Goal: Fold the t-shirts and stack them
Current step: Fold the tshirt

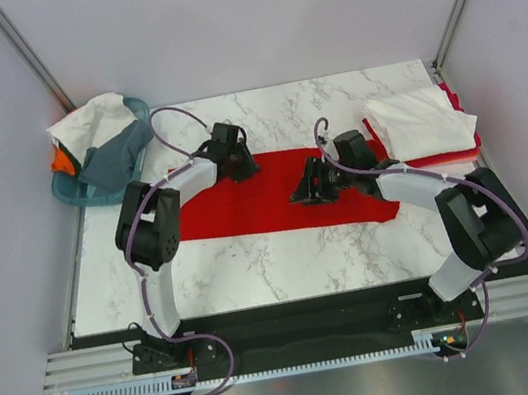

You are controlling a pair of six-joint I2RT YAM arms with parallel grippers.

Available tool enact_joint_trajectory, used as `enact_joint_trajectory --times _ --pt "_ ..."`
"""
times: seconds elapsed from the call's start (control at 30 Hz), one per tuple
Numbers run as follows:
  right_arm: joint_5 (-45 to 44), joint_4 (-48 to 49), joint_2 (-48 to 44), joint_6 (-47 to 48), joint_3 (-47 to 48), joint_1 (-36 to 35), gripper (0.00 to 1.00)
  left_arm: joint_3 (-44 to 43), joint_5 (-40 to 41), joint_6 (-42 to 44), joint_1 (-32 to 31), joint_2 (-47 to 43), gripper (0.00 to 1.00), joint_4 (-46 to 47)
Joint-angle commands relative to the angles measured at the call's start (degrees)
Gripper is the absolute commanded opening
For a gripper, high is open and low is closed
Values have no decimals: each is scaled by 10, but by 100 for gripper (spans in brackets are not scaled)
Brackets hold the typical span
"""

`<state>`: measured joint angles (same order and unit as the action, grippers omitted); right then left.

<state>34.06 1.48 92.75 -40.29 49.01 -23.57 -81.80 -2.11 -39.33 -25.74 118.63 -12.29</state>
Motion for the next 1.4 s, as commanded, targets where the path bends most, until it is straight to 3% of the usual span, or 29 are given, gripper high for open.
enact_joint_trajectory --times 0.0,0.27,0.57,0.73,1.07,1.37 --pt "-28 -30 -48 30 27 9 59 -10 -12 27 1 -41 39 1" --pt "-154 -96 -58 106 35 64 59 61 -42 19 -6 -145 40 2" --pt "-131 -75 -5 112 20 99 58 140 -134 -12 -41 -192 41 6" --pt "-96 -67 -3 115 -8 101 57 156 -144 -18 -70 -190 40 10" --pt "0 -51 -136 70 -127 100 55 187 -191 -14 -77 -188 42 0" --pt "-22 -58 -151 72 -135 102 52 169 -203 -15 -98 -154 41 1"
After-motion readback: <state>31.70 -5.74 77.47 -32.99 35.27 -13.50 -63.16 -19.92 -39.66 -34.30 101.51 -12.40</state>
